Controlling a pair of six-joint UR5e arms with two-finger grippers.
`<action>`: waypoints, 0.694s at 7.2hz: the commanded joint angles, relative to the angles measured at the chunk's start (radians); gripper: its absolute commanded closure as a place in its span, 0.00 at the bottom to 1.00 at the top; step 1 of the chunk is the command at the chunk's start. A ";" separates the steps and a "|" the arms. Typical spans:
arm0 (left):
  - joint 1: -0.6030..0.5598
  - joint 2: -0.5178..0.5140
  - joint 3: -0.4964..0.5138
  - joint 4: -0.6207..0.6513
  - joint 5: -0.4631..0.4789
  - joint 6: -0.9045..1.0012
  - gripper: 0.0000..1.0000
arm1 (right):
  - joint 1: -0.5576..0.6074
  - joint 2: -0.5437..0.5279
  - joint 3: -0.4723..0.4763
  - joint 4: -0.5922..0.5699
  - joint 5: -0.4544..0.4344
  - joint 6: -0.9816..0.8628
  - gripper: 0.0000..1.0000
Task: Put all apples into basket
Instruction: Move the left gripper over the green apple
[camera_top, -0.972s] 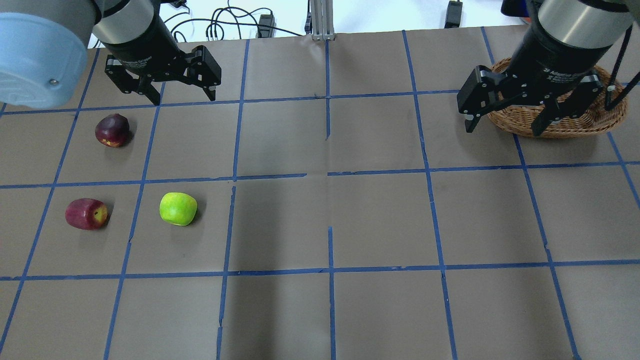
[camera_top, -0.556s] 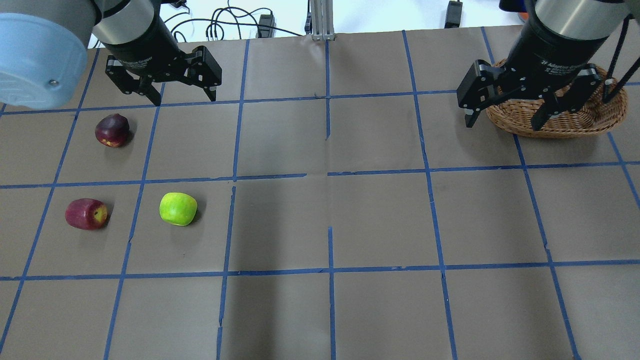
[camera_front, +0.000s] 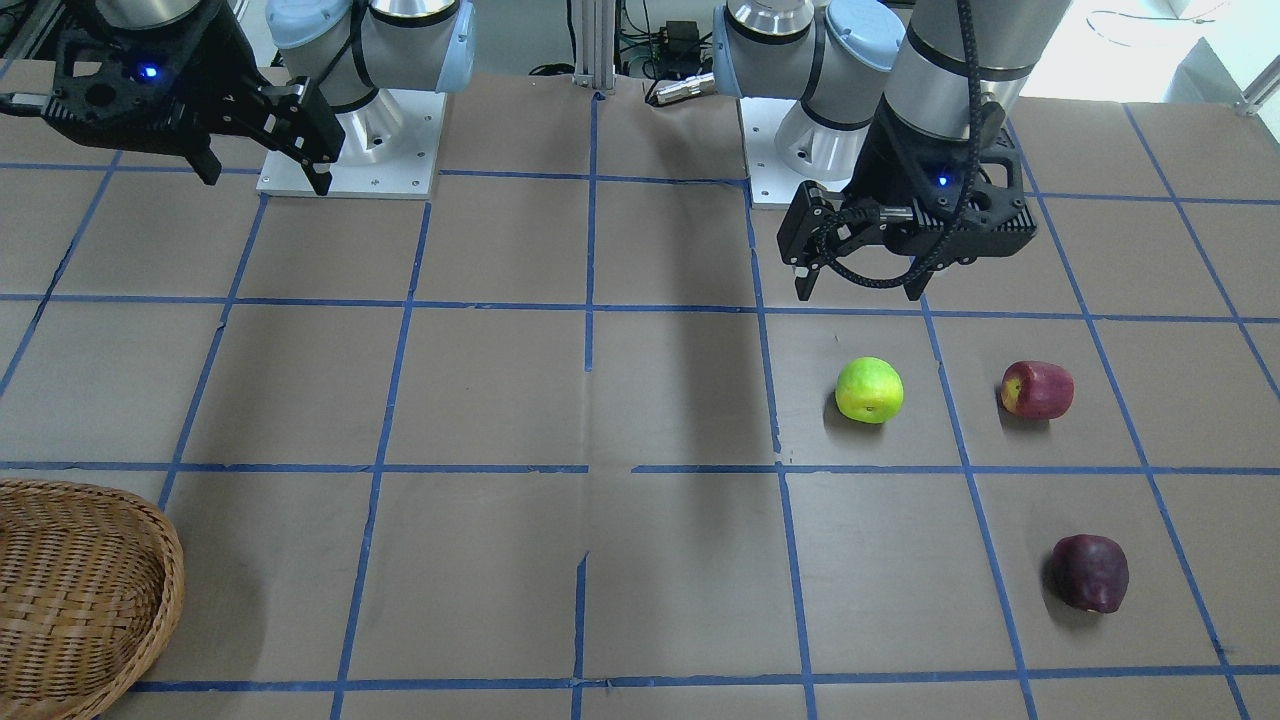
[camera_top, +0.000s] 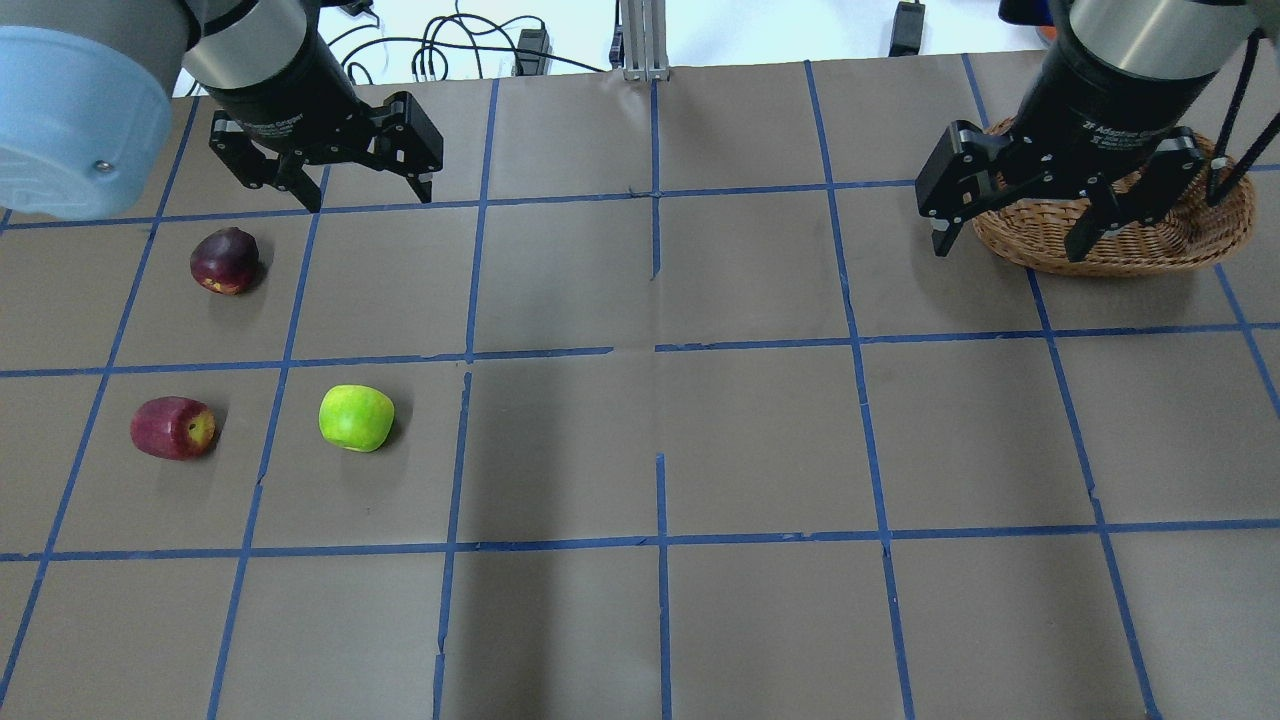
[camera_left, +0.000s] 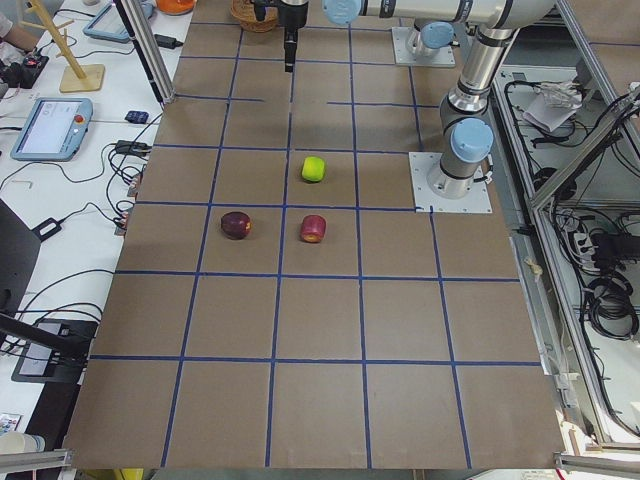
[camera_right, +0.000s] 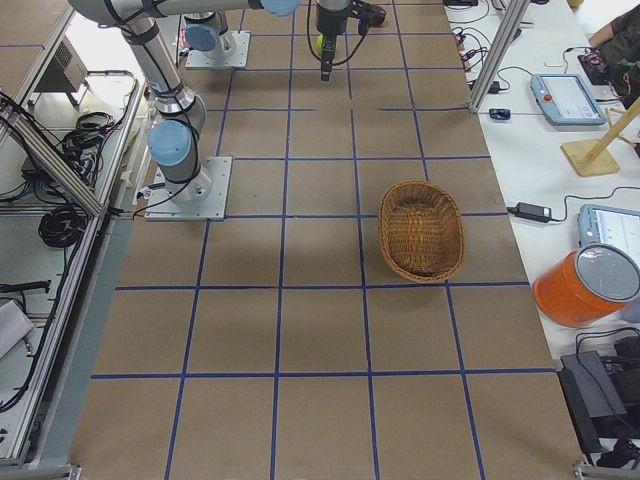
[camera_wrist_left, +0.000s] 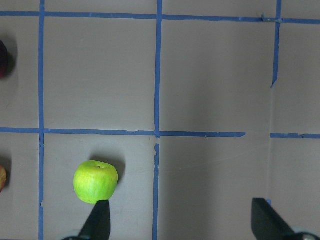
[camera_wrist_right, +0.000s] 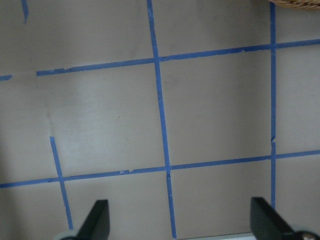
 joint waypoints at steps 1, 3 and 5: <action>0.024 -0.017 -0.022 -0.072 0.016 0.058 0.00 | 0.000 -0.007 0.011 0.002 -0.002 0.000 0.00; 0.167 -0.027 -0.191 -0.076 0.013 0.209 0.00 | 0.000 -0.009 0.013 0.003 -0.003 -0.002 0.00; 0.232 -0.028 -0.452 0.174 0.017 0.369 0.00 | 0.000 -0.009 0.014 0.003 -0.003 -0.002 0.00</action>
